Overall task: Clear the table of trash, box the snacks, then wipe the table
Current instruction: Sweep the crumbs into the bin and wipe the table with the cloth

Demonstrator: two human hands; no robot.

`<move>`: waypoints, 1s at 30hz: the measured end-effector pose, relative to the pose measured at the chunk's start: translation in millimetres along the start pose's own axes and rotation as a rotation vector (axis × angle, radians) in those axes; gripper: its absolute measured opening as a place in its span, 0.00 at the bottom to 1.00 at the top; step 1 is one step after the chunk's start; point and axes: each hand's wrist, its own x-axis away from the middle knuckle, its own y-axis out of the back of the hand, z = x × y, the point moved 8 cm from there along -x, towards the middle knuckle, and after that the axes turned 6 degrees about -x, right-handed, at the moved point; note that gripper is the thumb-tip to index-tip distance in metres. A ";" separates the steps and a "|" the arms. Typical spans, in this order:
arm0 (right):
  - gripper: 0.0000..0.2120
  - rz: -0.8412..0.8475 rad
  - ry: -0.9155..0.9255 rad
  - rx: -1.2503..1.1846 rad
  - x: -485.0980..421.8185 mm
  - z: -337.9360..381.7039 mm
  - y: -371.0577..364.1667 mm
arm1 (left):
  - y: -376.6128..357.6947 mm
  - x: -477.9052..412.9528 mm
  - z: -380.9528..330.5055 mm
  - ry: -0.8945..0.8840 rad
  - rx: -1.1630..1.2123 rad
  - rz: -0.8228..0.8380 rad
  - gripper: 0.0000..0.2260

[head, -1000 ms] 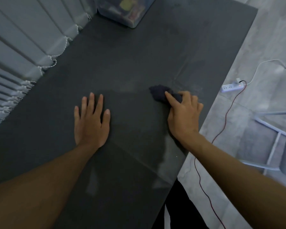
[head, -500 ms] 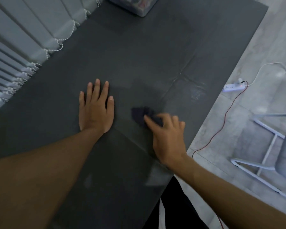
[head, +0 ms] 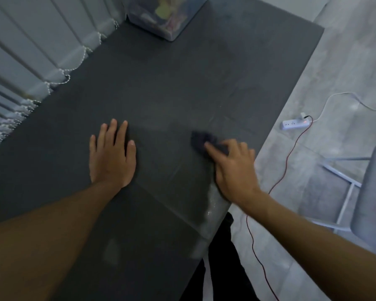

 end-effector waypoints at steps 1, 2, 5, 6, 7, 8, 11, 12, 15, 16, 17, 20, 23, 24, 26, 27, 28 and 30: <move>0.24 0.057 0.145 -0.025 9.2 14.3 -4.2 | 0.7 -2.5 -1.0 0.008 -0.002 -0.010 0.25; 0.24 0.124 0.280 -0.033 17.0 23.2 -7.1 | 1.9 -5.7 -2.3 0.020 -0.008 -0.017 0.24; 0.22 0.166 0.393 0.030 1.0 2.5 -0.7 | 6.3 -19.7 -12.7 0.098 0.031 -0.035 0.22; 0.21 0.124 0.311 0.043 -13.5 -14.4 3.5 | 8.7 -24.9 -18.1 0.135 0.062 -0.043 0.21; 0.21 0.066 0.176 0.044 -29.0 -35.2 9.6 | 10.3 -30.4 -25.0 0.166 0.093 -0.046 0.21; 0.20 0.004 0.009 0.023 -41.2 -56.7 15.8 | 10.9 -36.3 -33.6 0.179 0.118 -0.041 0.22; 0.20 -0.105 -0.268 -0.021 -49.7 -76.2 18.8 | 7.3 -55.5 -66.1 0.137 0.153 -0.006 0.24; 0.20 -0.084 -0.213 -0.006 -47.8 -66.4 14.6 | 5.5 -62.2 -76.6 0.122 0.161 0.006 0.25; 0.21 0.012 0.172 -0.028 -38.7 -41.5 10.1 | 3.7 -84.9 -107.8 0.081 0.173 0.025 0.26; 0.21 0.050 0.266 -0.004 -42.3 -46.1 13.0 | 3.0 -93.0 -119.2 0.067 0.174 0.036 0.26; 0.21 0.069 0.307 0.042 -50.6 -56.2 16.4 | 1.9 -101.1 -129.8 0.059 0.172 0.049 0.27; 0.21 -0.012 0.075 0.127 -93.7 -111.2 28.1 | -4.0 -119.8 -147.4 0.138 0.143 0.083 0.29; 0.22 -0.127 -0.312 0.039 -123.9 -156.2 33.8 | -10.9 -122.6 -152.1 0.184 0.033 0.101 0.31; 0.21 -0.133 -0.324 0.038 -127.3 -153.4 31.6 | -11.4 -122.6 -152.0 0.185 0.018 0.104 0.31; 0.21 -0.079 -0.159 0.037 -126.0 -128.8 21.3 | -10.4 -122.6 -150.8 0.193 0.012 0.110 0.31; 0.20 -0.051 -0.018 0.021 -122.1 -112.9 16.9 | -10.5 -123.0 -150.8 0.195 0.004 0.110 0.32; 0.20 -0.020 0.119 -0.001 -118.9 -101.8 14.7 | -10.8 -123.3 -151.3 0.197 -0.009 0.114 0.32; 0.21 0.037 0.292 0.001 -127.5 -102.0 14.5 | -12.2 -122.1 -151.7 0.199 -0.028 0.127 0.31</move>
